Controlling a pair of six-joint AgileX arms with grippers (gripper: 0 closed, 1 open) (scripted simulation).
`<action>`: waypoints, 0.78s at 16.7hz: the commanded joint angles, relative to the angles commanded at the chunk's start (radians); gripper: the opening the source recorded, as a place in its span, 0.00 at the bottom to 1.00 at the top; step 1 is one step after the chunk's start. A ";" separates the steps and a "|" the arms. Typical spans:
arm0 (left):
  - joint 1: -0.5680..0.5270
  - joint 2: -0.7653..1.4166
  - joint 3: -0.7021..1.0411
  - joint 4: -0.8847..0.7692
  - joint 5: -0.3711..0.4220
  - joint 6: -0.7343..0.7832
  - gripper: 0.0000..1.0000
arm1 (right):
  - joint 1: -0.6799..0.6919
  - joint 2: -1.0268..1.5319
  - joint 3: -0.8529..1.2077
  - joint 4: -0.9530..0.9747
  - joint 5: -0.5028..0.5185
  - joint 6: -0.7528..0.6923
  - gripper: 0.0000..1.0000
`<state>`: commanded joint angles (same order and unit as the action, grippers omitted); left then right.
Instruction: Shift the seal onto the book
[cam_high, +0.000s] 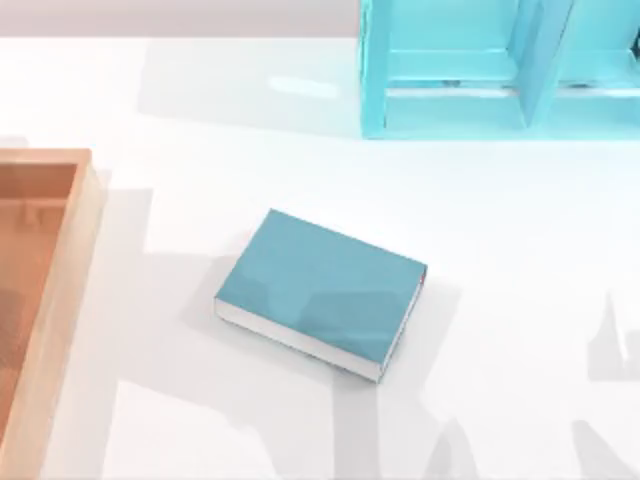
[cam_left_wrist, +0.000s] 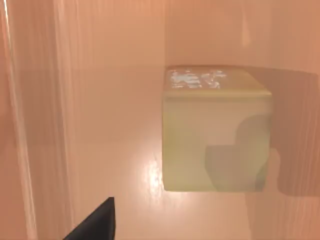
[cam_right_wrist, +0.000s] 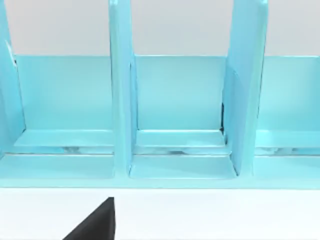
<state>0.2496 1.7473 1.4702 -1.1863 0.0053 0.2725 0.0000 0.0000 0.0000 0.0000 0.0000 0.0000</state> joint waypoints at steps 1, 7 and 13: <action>0.007 0.042 0.038 -0.032 0.000 0.007 1.00 | 0.000 0.000 0.000 0.000 0.000 0.000 1.00; 0.019 0.110 0.095 -0.086 0.000 0.019 1.00 | 0.000 0.000 0.000 0.000 0.000 0.000 1.00; 0.017 0.125 0.032 -0.012 0.000 0.017 1.00 | 0.000 0.000 0.000 0.000 0.000 0.000 1.00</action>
<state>0.2661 1.8725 1.5018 -1.1984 0.0057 0.2896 0.0000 0.0000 0.0000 0.0000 0.0000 0.0000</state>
